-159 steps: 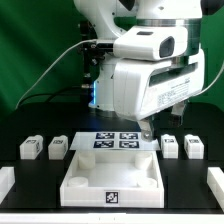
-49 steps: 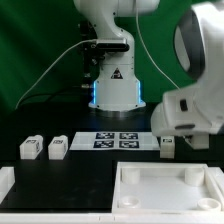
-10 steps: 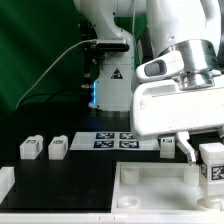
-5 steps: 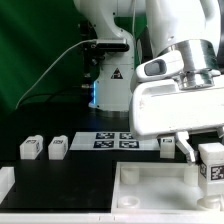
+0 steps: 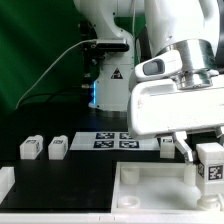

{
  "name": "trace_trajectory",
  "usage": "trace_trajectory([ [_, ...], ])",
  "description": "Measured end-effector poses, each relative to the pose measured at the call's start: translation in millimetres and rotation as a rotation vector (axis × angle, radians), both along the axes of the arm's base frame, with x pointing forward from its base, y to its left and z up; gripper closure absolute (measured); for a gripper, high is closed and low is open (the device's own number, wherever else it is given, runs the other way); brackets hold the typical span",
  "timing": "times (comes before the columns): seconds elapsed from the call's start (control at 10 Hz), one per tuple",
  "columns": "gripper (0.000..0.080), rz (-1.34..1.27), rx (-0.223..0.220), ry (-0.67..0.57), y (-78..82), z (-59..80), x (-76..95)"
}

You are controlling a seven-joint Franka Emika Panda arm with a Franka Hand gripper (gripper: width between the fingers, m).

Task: Assemble one leg

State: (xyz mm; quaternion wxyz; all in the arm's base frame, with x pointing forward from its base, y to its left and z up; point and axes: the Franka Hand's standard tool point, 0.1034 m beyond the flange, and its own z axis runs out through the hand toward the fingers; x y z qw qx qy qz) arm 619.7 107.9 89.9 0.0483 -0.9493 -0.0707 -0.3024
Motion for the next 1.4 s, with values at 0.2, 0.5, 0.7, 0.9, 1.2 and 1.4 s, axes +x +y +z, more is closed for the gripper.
trace_trajectory([
  [0.2, 0.0508, 0.003, -0.002, 0.007, 0.3, -1.0, -4.9],
  [0.5, 0.0508, 0.002, -0.003, 0.013, -1.3, -2.6, -7.0],
  [0.7, 0.0508, 0.002, -0.003, 0.014, -1.3, -3.3, -7.3],
  [0.9, 0.0508, -0.027, 0.01, 0.028, 8.8, -20.0, -11.4],
  [1.2, 0.0508, -0.053, 0.009, 0.015, 9.2, -20.7, -6.8],
  [1.4, 0.0508, -0.125, 0.027, 0.028, 10.2, -20.7, -8.6],
])
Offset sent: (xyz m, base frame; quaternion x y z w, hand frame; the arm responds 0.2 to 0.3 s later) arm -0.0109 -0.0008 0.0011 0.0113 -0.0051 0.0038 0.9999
